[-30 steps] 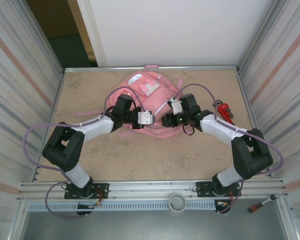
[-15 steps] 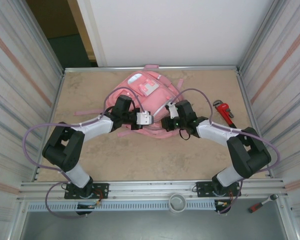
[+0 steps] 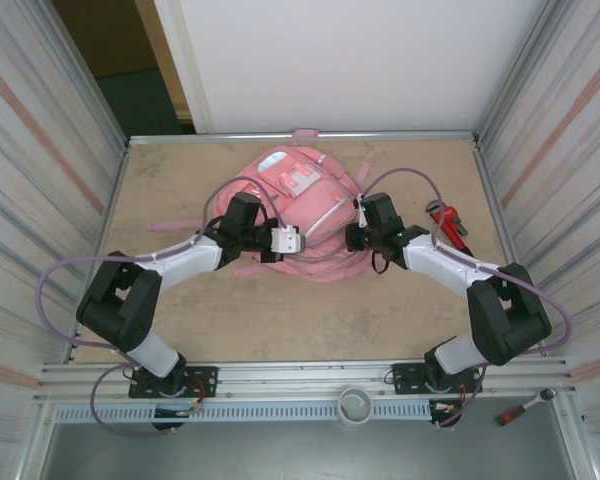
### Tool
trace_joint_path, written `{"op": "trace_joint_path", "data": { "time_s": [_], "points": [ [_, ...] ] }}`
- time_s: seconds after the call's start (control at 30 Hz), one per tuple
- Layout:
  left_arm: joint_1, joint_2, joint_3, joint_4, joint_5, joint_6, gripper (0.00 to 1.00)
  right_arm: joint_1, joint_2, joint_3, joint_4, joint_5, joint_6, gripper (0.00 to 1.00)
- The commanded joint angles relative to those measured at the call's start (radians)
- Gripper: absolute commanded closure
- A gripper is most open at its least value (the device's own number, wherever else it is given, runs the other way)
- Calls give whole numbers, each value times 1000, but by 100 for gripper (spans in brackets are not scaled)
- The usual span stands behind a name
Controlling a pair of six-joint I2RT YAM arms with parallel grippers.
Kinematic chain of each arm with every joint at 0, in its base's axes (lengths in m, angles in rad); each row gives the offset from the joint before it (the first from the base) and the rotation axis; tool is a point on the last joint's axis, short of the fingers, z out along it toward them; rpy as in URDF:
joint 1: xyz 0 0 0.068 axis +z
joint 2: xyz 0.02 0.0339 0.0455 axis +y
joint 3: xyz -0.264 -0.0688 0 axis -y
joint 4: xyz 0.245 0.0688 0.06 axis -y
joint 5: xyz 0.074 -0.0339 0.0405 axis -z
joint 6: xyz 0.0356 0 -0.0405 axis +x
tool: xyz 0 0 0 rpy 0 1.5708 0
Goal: Pack the student bag
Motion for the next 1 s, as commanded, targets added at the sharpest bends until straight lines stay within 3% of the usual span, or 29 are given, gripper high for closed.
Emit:
{"op": "trace_joint_path", "data": {
  "time_s": [0.0, 0.17, 0.3, 0.37, 0.47, 0.53, 0.6, 0.73, 0.83, 0.97],
  "points": [
    [41, -78, -31, -97, 14, 9, 100, -111, 24, 38, -118, 175, 27, 100],
    [69, -112, -42, -141, 42, 19, 100, -198, 69, 94, -105, 99, 8, 100],
    [74, -85, 1, -246, 7, 21, 100, -169, 32, 73, -43, -17, -29, 100],
    [76, -77, 23, -274, 21, -18, 63, -137, -3, 43, -32, -78, -41, 100],
    [76, -109, 11, -232, 72, -112, 32, -75, -55, 10, -40, -105, -47, 100],
    [73, -157, -2, -203, 106, -192, 21, -25, -95, -8, -43, -105, -39, 100],
    [46, -204, -17, -157, 98, -275, 16, 8, -121, -18, -48, -109, -19, 100],
    [-125, -224, -39, -18, -132, -359, 13, 65, -140, -16, -55, -112, 17, 100],
    [-200, -162, 15, -49, -260, -341, 13, 93, -154, -11, -52, -114, 31, 100],
    [-230, -61, 88, -87, -384, -308, 16, 130, -172, -11, -46, -112, 47, 100]
  ]
}}
